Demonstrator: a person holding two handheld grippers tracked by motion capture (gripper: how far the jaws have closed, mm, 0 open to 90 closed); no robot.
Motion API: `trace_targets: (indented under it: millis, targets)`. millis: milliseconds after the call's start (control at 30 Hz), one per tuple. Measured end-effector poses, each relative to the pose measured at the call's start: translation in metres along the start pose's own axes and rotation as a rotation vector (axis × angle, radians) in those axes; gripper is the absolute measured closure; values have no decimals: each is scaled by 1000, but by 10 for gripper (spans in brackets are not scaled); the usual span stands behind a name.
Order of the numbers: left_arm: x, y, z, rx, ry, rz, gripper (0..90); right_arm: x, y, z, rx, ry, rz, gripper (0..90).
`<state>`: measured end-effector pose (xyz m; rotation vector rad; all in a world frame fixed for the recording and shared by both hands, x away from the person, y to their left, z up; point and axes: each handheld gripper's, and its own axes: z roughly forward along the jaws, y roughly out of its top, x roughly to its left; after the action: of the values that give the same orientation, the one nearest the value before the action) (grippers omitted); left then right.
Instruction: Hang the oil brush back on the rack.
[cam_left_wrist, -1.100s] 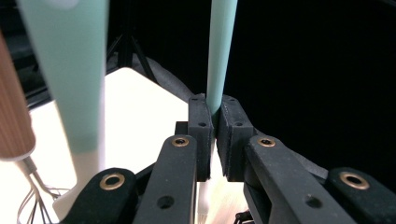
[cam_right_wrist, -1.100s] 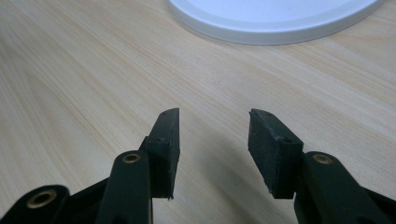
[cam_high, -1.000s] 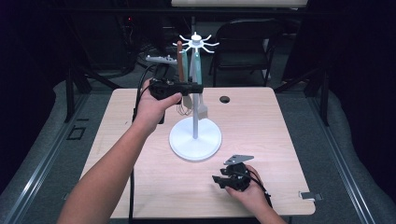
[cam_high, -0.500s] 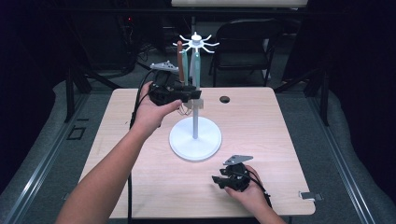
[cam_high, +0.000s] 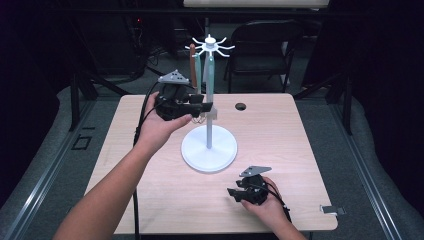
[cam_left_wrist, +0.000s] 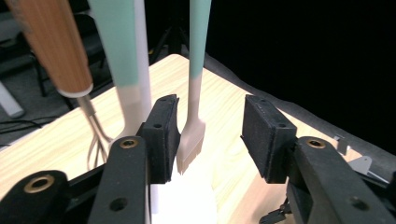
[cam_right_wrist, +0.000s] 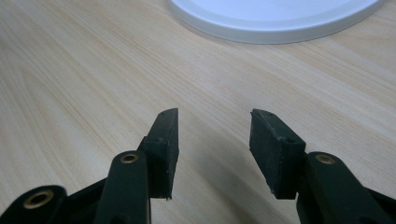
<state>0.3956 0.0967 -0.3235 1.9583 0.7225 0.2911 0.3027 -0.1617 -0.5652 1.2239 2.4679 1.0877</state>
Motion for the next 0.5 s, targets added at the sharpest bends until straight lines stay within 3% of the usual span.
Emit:
trace_targets:
  millis: [100,267,367,500]
  targets:
    - [0,-2,-3,-3,9,1,519,-1,0,-1,5,-4,-1,519]
    - [2,-16,-13,-8,79,10,479,-2,0,-1,-2,-11,-4,517]
    - [4,-22,-16,-7,85,0,478,-2,0,-2,3,-10,-4,511]
    - [8,-41,-21,15,107,-27,442,-5,1,-4,-18,-24,-9,494]
